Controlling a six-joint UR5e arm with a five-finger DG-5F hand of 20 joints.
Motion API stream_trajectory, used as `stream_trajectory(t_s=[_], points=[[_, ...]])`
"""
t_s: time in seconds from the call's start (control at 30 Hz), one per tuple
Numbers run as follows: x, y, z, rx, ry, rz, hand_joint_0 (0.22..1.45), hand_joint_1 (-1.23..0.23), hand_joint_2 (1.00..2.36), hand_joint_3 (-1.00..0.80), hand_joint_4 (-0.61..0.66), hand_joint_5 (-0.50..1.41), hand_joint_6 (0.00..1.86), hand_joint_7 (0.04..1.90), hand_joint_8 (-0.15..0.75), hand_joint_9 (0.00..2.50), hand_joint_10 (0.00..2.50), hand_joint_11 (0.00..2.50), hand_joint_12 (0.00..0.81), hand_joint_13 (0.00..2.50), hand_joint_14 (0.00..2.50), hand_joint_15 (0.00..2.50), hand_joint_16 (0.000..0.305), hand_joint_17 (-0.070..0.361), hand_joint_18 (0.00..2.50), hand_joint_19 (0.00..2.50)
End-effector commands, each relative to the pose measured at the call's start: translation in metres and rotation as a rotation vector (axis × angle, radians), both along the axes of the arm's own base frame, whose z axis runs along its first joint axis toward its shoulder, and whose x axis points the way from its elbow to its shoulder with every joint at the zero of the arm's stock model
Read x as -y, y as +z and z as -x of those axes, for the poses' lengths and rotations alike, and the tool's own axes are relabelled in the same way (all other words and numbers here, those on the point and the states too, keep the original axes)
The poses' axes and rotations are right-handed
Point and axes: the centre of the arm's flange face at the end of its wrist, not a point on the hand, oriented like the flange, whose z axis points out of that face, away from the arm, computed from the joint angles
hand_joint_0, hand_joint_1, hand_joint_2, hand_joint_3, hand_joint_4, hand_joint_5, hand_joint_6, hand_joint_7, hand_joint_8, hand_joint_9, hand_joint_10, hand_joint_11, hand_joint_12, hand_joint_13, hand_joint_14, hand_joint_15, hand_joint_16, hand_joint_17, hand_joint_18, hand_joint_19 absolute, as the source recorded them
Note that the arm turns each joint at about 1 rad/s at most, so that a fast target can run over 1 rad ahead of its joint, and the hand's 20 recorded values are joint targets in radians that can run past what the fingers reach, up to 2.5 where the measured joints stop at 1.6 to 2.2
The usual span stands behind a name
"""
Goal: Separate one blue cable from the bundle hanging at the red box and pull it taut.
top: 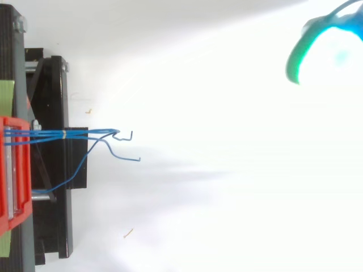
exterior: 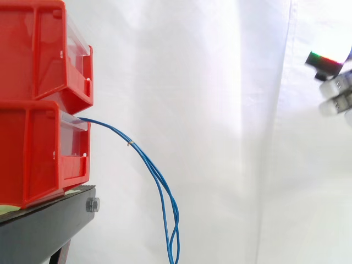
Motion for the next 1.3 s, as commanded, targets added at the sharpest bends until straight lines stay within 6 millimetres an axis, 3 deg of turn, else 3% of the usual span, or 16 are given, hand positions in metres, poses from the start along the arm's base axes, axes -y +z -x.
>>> stream_trajectory(t_s=[0.0, 0.5, 0.77, 1.27], points=[[-0.006, -0.021, -0.018, 0.002, 0.012, 0.013, 0.55, -0.65, 1.0, -0.5, 0.19, -0.23, 0.5, 0.73, 0.258, 0.35, 0.0, 0.11, 0.324, 0.25, 0.0, 0.05, 0.044, 0.098, 0.25, 0.17], [-0.021, -0.078, -0.074, 0.005, 0.033, 0.075, 0.55, -0.66, 1.0, -0.5, 0.19, -0.23, 0.5, 0.73, 0.256, 0.35, 0.0, 0.1, 0.321, 0.25, 0.0, 0.05, 0.043, 0.097, 0.24, 0.17], [-0.028, -0.084, -0.086, 0.049, 0.027, 0.079, 0.55, -0.64, 1.0, -0.5, 0.19, -0.23, 0.5, 0.73, 0.257, 0.35, 0.0, 0.1, 0.319, 0.25, 0.0, 0.06, 0.043, 0.096, 0.24, 0.18], [-0.029, -0.119, -0.121, 0.02, -0.001, 0.088, 0.56, -0.64, 1.0, -0.5, 0.21, -0.22, 0.5, 0.72, 0.269, 0.39, 0.0, 0.11, 0.313, 0.29, 0.0, 0.05, 0.041, 0.093, 0.27, 0.16]])
